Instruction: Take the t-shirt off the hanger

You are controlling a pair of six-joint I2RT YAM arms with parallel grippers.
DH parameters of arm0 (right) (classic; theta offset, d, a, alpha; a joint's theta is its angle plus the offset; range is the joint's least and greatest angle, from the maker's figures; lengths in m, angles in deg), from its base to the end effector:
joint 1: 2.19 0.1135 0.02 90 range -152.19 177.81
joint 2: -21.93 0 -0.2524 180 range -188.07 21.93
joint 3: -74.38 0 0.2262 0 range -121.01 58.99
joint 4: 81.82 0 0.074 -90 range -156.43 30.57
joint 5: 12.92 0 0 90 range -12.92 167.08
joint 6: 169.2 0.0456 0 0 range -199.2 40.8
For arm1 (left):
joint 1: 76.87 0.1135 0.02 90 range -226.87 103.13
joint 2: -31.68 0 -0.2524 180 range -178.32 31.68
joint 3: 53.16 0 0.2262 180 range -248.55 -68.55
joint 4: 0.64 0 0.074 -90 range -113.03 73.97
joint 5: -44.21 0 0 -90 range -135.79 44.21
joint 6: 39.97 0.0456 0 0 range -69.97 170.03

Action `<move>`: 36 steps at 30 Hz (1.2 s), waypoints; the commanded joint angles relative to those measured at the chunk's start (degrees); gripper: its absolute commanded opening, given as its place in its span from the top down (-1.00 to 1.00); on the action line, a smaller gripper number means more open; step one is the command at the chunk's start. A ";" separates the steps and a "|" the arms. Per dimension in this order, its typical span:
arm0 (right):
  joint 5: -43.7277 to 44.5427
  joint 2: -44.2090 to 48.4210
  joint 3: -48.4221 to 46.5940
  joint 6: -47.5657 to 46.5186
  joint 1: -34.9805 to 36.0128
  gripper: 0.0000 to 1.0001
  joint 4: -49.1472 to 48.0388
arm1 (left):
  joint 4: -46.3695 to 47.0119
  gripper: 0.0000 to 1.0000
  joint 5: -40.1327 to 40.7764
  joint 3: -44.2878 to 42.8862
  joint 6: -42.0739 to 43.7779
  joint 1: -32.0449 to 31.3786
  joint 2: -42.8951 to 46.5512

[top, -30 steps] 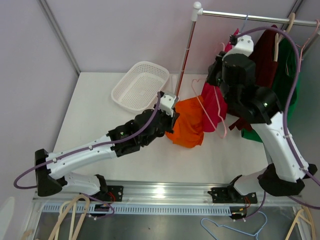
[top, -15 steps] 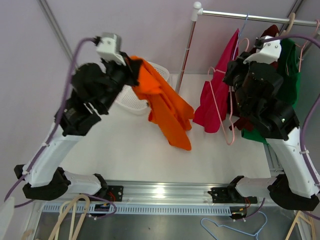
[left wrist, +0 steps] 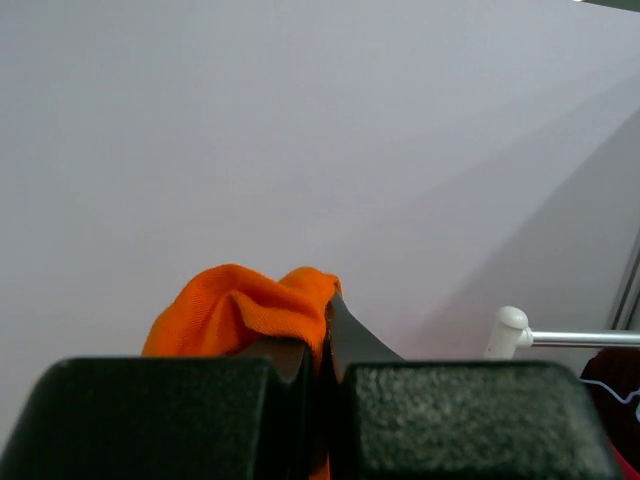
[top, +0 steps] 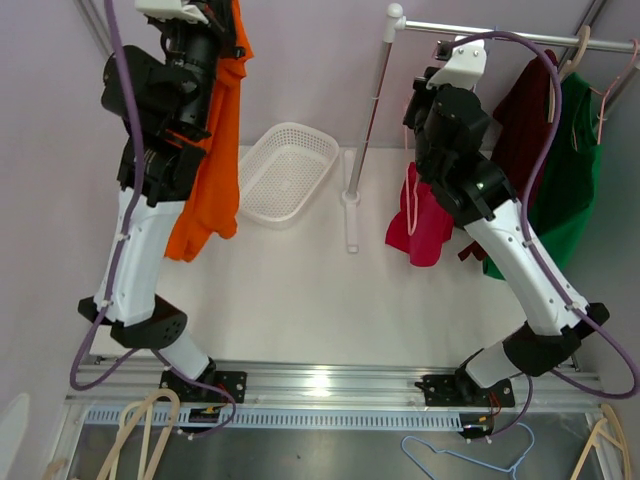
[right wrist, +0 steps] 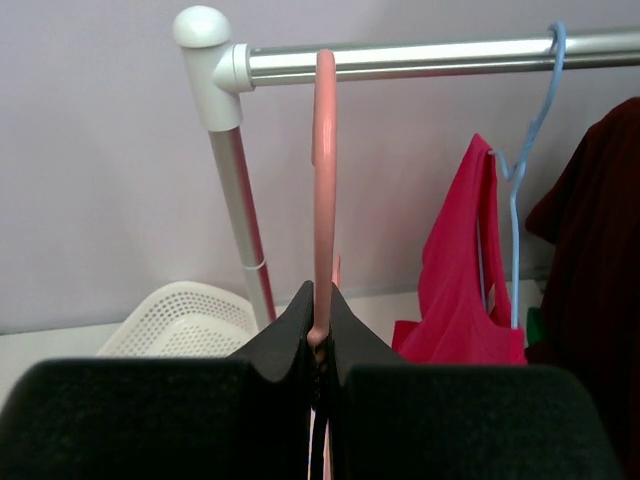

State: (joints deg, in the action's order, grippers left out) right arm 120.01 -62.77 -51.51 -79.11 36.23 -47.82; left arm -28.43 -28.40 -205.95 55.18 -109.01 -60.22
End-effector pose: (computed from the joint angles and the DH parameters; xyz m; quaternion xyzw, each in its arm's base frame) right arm 0.2335 0.1456 0.5272 0.0572 0.6715 0.0017 0.7388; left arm 0.2078 -0.1145 0.6276 0.0246 0.4887 -0.1328 0.8619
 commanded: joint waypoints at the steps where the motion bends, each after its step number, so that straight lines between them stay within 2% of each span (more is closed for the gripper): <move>1: -1.27 -2.39 -3.84 -3.44 -2.37 1.00 -7.62 | 7.13 0.99 -4.64 -4.71 2.06 0.94 -2.84; 8: -4.61 -6.17 -4.99 -2.74 -7.47 1.00 -10.34 | 14.34 0.99 -3.94 -4.72 6.19 3.30 -5.39; 11: -5.40 -7.22 -4.82 -1.68 -9.57 1.00 -10.61 | 17.41 0.99 -3.23 0.19 3.91 6.89 -4.87; 12: -5.93 -7.49 -4.90 -1.33 -10.02 1.00 -10.53 | 18.98 0.99 -3.24 4.56 2.08 8.05 -5.04; 15: -7.25 -8.11 -4.03 -0.36 -11.78 1.00 -10.52 | 16.64 0.99 -3.06 4.96 -2.05 12.44 -9.85; 17: -7.78 -7.93 -3.24 -0.36 -12.31 1.00 -10.87 | 13.56 0.99 -3.50 1.81 -4.26 15.16 -13.12; 20: -8.48 -7.93 -2.71 1.22 -13.27 1.00 -10.88 | 9.68 0.99 -2.54 2.22 -6.99 16.84 -16.82; 24: -9.54 -8.02 -3.14 1.57 -14.15 1.00 -10.35 | 9.68 0.99 -3.93 3.72 -9.18 17.81 -17.00; 31: -10.33 -8.98 -4.46 2.01 -14.60 1.00 -9.12 | 8.27 0.99 -5.34 -2.69 -9.54 18.52 -18.32; 36: -10.68 -9.95 -6.40 1.84 -14.51 1.00 -8.41 | 8.54 0.99 -4.73 -0.07 -10.41 18.78 -17.09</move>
State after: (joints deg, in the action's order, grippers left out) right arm 110.09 -72.13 -55.02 -77.68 21.89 -54.92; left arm -22.99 -32.64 -205.27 46.81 -91.24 -80.24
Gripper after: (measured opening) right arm 0.046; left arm 0.011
